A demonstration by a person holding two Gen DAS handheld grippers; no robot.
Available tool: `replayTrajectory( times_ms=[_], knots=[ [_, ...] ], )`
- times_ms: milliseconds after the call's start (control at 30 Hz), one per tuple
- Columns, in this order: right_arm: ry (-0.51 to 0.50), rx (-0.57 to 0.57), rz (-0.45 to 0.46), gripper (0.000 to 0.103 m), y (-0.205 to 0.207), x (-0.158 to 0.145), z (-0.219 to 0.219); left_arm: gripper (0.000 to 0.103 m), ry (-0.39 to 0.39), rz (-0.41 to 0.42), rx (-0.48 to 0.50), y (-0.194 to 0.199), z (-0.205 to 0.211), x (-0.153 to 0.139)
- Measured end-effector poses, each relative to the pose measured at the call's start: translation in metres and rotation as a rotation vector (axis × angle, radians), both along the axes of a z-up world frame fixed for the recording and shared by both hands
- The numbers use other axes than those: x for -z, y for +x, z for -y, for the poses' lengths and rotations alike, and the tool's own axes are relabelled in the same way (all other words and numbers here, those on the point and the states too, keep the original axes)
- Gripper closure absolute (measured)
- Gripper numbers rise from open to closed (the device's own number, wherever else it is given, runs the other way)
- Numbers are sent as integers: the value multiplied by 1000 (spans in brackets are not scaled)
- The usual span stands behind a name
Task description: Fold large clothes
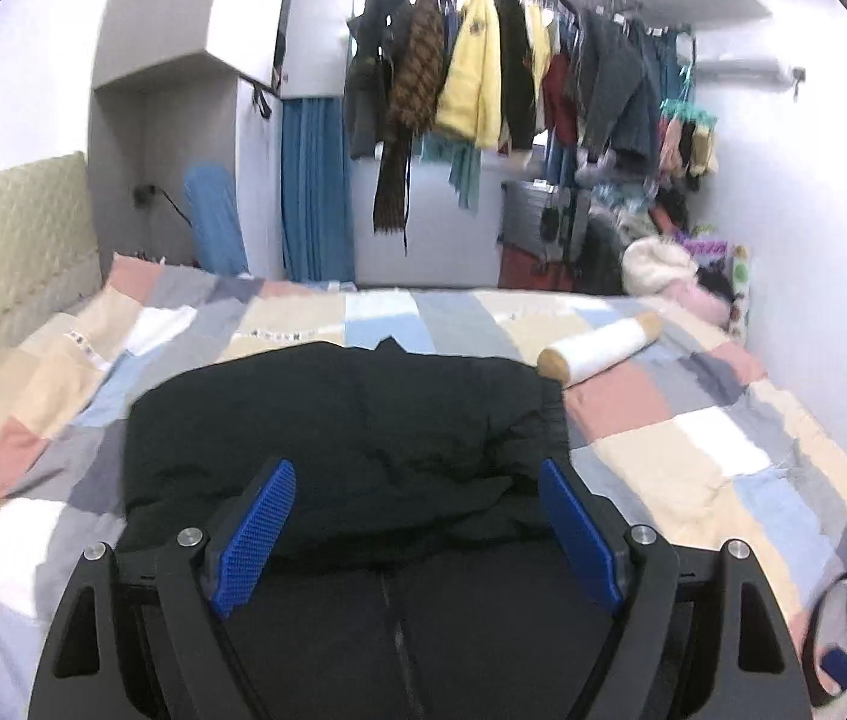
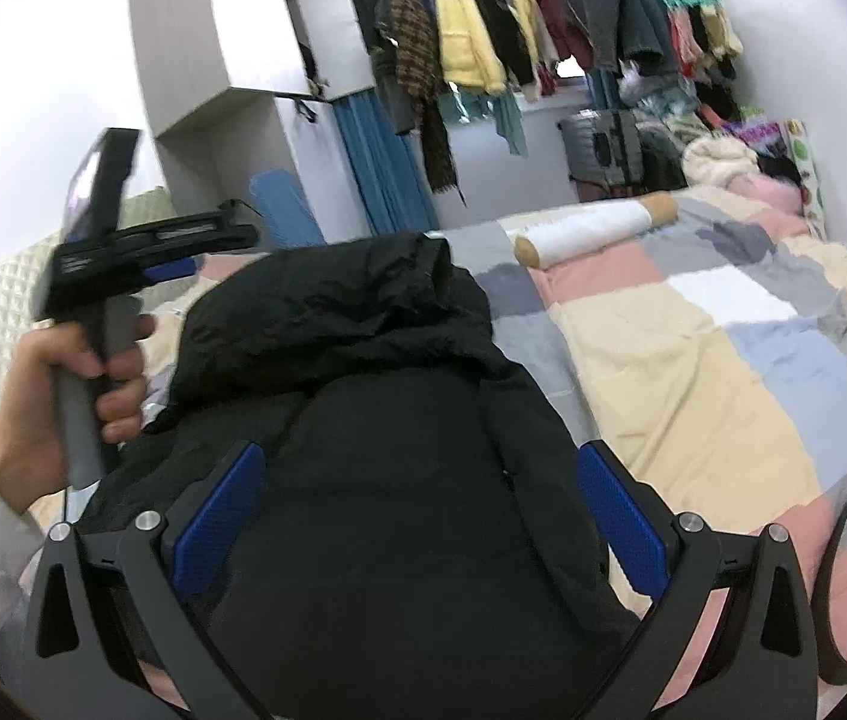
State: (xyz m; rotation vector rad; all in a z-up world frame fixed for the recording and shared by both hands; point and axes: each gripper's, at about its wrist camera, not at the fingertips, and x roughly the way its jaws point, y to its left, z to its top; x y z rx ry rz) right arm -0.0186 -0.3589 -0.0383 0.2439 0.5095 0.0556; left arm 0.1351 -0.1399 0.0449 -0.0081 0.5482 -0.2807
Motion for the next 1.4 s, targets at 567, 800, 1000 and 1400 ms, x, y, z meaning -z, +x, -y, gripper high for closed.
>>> replayTrajectory(
  times_ms=[567, 800, 1000, 1400],
  knots=[
    [-132, -46, 4, 0, -8, -9, -50, 20, -49, 95, -30, -103, -92, 5],
    [-135, -55, -22, 0, 8, -8, -66, 20, -140, 9, -31, -98, -114, 23],
    [-136, -62, -45, 0, 48, -16, -69, 20, -118, 10, -52, -90, -126, 31],
    [-104, 10, -170, 0, 258, 8, -51, 20, -256, -215, -92, -37, -148, 96]
  ],
)
